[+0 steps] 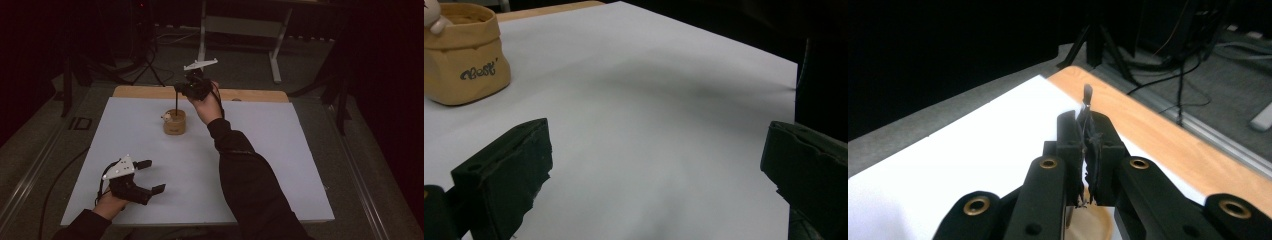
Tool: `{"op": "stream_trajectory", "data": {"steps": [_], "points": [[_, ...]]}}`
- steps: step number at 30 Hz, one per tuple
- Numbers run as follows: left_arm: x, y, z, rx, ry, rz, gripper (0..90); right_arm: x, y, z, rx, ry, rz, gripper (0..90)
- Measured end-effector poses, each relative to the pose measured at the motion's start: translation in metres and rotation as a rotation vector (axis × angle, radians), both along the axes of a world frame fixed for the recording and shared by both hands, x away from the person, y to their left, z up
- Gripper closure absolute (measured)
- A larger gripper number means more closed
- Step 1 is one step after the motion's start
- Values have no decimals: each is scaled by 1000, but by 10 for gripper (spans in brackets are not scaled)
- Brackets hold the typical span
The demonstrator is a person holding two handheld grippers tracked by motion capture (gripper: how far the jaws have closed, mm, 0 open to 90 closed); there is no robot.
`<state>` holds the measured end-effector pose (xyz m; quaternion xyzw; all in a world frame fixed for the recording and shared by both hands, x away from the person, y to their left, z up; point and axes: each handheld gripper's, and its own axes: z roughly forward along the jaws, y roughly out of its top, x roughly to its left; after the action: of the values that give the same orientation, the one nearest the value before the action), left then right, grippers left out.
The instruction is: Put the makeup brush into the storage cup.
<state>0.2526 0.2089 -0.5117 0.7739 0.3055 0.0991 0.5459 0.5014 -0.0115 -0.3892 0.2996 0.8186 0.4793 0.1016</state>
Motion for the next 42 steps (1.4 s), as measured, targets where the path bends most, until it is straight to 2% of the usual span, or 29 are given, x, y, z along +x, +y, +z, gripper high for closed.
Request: {"op": "stream_trajectory", "data": {"steps": [7, 14, 17, 20, 23, 27, 31, 33, 34, 36, 38, 40, 42], "points": [[0, 4, 0, -6, -4, 25, 4, 3, 3, -20, -20, 44, -4, 856], [1, 3, -1, -6, -3, 20, 0, 6, 2, -34, -52, 86, -4, 841], [1, 4, -1, -4, -7, 23, 0, 5, 2, -34, -52, 88, 1, 581], [2, 4, -1, -4, -8, 25, 0, 3, 1, -29, -66, 85, 8, 427], [2, 4, 0, -6, -9, 23, 0, -1, -5, -23, -59, 81, -2, 350], [2, 3, 1, -6, -9, 21, 0, -6, -16, -17, -40, 84, -8, 320], [2, 1, 2, 0, -10, 18, 0, -15, -27, -11, -25, 85, -8, 245], [2, 1, 2, 2, -10, 21, 0, -20, -33, -8, -13, 90, -9, 183], [2, 1, 2, 1, -12, 26, 0, -23, -36, -7, -7, 93, 15, 129], [2, 1, 4, -3, -10, 24, 0, -30, -44, -5, 6, 81, 26, 112], [2, 1, 6, -6, -17, 24, 0, -36, -51, -5, 15, 89, 45, 101], [2, 0, 8, 0, -30, 51, 0, -43, -59, -6, 18, 77, 46, 101], [2, 0, 10, -7, -46, 53, 0, -49, -67, -7, 29, 81, 48, 101]]}}
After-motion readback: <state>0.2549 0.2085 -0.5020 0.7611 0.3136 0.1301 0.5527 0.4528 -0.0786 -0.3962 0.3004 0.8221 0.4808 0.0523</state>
